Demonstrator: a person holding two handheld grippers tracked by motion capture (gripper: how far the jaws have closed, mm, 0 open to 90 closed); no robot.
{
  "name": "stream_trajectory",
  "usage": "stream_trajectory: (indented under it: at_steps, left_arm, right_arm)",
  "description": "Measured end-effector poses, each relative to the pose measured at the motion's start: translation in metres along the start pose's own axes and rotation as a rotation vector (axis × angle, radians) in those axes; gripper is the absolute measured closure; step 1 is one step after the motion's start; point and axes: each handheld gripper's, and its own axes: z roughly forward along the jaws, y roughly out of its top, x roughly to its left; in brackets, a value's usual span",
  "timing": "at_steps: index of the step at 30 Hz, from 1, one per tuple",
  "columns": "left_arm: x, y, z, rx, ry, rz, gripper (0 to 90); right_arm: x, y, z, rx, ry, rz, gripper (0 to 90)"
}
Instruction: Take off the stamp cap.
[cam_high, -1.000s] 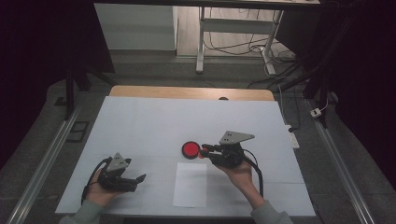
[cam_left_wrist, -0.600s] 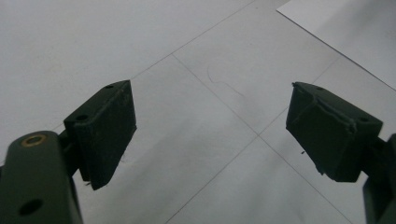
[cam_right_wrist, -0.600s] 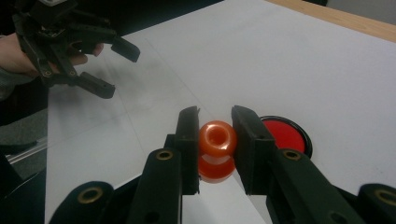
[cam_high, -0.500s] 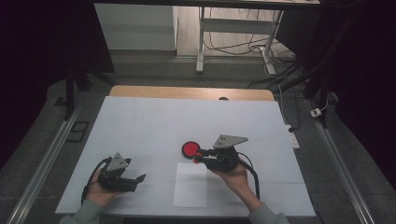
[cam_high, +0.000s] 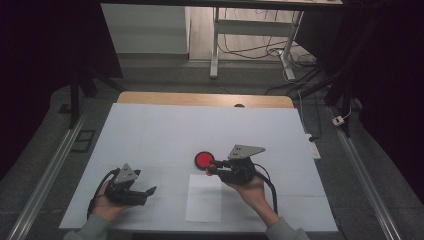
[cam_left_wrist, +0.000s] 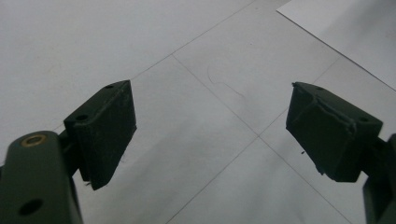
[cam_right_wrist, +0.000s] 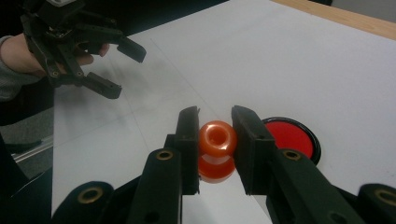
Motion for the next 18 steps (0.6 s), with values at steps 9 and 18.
stream_trajectory:
  at_steps: [9, 18]
  left_arm:
    - [-0.003, 0.004, 0.000, -0.015, -0.001, 0.010, 16.4]
    - [-0.009, 0.013, 0.004, -0.020, -0.018, 0.035, 16.4]
  right_arm:
    - [0.000, 0.000, 0.000, 0.002, -0.005, -0.003, 71.2]
    - [-0.001, 0.000, 0.000, 0.003, -0.009, -0.002, 71.2]
